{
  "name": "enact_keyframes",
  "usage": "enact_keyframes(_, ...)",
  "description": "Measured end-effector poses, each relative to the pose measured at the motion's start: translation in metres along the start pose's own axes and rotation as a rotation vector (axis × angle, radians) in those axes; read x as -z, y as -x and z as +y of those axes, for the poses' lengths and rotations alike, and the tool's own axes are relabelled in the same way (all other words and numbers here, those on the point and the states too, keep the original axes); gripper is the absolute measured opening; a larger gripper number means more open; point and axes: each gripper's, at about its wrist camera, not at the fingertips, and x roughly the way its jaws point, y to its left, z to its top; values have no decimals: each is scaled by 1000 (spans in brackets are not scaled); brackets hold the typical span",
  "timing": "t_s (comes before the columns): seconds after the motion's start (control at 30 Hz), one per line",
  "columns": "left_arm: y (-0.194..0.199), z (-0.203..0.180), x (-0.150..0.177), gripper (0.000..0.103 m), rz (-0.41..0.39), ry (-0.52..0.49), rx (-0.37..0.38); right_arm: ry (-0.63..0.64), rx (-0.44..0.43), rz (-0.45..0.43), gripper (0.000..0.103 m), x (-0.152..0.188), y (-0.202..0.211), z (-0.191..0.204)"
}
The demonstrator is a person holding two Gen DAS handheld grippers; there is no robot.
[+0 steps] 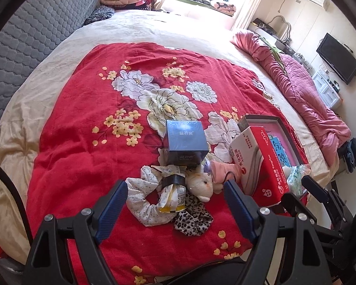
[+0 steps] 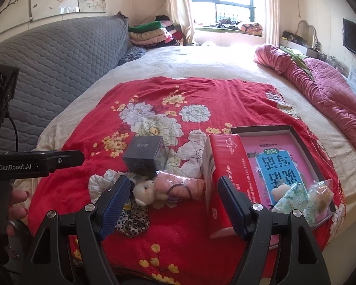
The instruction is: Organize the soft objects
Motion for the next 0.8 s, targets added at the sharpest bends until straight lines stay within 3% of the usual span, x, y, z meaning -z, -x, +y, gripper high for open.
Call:
enact_keyframes(0.43, -36, 31, 22, 82, 78, 37, -37, 15, -30, 88, 77, 12, -36, 11)
enact_keyframes(0.8, -66, 51, 28, 82, 125, 58, -62, 13, -4, 157, 77, 17, -79, 13)
